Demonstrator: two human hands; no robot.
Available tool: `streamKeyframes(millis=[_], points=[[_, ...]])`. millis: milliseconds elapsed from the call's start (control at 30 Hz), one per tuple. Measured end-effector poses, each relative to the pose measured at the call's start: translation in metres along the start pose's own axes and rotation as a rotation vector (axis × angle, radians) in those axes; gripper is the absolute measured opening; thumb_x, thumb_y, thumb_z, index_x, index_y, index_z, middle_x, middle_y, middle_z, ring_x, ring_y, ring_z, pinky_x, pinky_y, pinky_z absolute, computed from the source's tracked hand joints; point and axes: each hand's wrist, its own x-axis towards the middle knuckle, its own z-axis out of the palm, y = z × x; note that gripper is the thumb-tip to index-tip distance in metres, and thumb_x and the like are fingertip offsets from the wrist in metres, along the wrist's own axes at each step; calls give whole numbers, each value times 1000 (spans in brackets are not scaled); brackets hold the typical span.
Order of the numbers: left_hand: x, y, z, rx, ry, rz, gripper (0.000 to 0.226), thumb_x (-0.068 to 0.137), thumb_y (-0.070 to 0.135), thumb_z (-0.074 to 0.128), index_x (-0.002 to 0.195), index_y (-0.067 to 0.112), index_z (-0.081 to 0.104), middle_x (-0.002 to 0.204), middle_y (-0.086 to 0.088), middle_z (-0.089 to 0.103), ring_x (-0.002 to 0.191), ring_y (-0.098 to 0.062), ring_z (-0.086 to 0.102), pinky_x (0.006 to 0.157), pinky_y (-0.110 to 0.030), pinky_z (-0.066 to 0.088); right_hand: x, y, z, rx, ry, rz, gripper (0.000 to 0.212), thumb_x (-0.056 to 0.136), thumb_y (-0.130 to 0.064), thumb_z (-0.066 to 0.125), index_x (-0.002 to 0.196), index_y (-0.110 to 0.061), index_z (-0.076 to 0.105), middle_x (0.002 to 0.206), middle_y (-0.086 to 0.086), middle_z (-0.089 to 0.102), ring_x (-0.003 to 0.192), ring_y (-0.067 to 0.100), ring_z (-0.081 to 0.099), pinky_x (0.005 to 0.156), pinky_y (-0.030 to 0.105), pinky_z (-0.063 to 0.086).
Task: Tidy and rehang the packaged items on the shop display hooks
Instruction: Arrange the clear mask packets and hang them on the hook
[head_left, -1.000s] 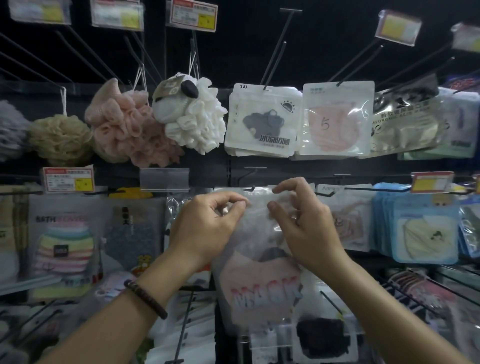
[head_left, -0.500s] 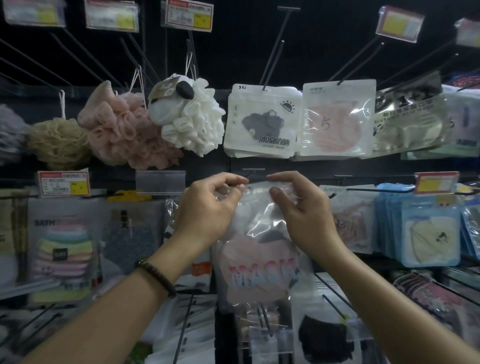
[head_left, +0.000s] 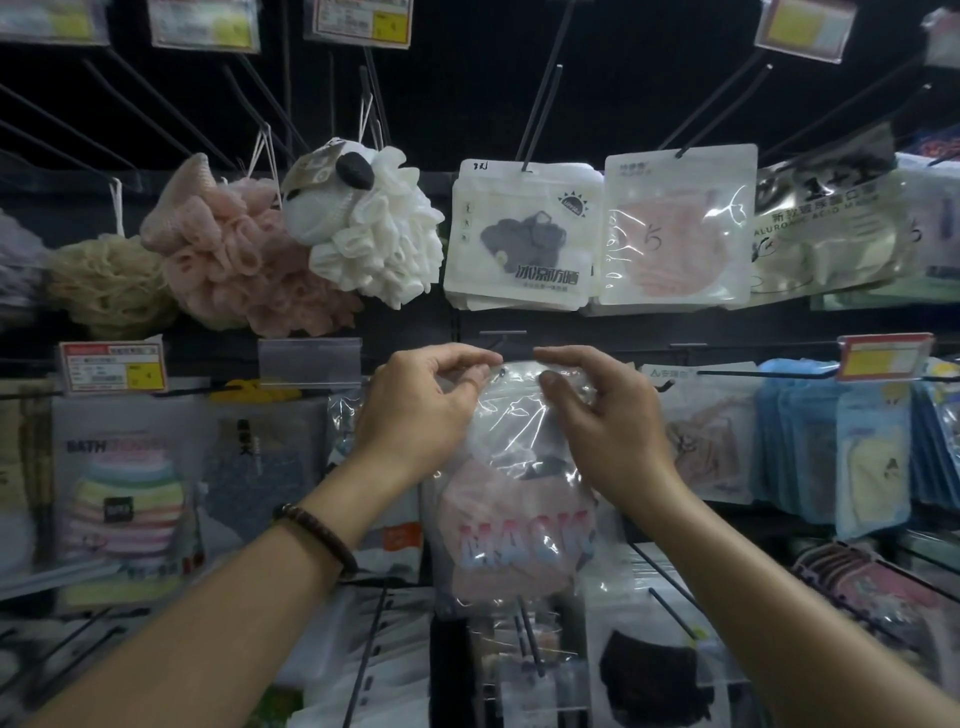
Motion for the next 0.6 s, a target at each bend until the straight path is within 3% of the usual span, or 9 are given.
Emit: streamKeyframes(millis=[133, 200, 300, 433, 500, 600], points=[[-4, -7, 2, 42, -41, 7, 16, 102, 32, 73, 107, 42, 83, 84, 19, 75, 43, 3, 55, 50, -14, 41, 0, 5, 5, -68, -22, -8, 25, 101, -27, 73, 124, -35, 78, 97, -21, 77, 78, 2, 74, 70, 21, 60], [-5, -11, 3, 10, -31, 33, 18, 103, 28, 72, 109, 39, 84, 96, 20, 76, 51, 7, 58, 54, -11, 41, 1, 8, 9, -61, -24, -5, 25, 101, -25, 72, 124, -33, 78, 97, -23, 76, 83, -5, 73, 73, 17, 58], [-1, -18, 8, 53, 14, 92, 14, 101, 33, 74, 109, 41, 83, 104, 21, 77, 67, 6, 63, 66, -25, 52, 4, 11, 13, -90, 7, -32, 26, 101, -24, 73, 125, -32, 78, 101, -22, 74, 89, -2, 72, 79, 14, 55], [5, -36, 13, 295, 48, 161, 22, 99, 38, 75, 120, 45, 80, 104, 14, 64, 89, -9, 62, 82, -33, 59, 5, 24, 25, -401, -49, -83, 40, 99, -38, 74, 139, -34, 69, 124, -3, 59, 93, 8, 61, 90, 38, 61], [3, -47, 17, 444, -21, 176, 44, 100, 38, 73, 142, 45, 67, 128, 6, 53, 110, -17, 53, 100, -33, 52, 3, 28, 30, -611, -120, -112, 55, 96, -48, 74, 148, -35, 60, 142, 2, 49, 112, 17, 58, 96, 41, 58], [-3, -60, 26, 702, -177, 147, 76, 101, 47, 67, 167, 45, 30, 165, -1, 24, 142, -29, 31, 121, -45, 40, 3, 36, 39, -818, -275, -114, 76, 99, -45, 70, 164, -33, 34, 163, 7, 36, 143, 29, 40, 114, 44, 45]])
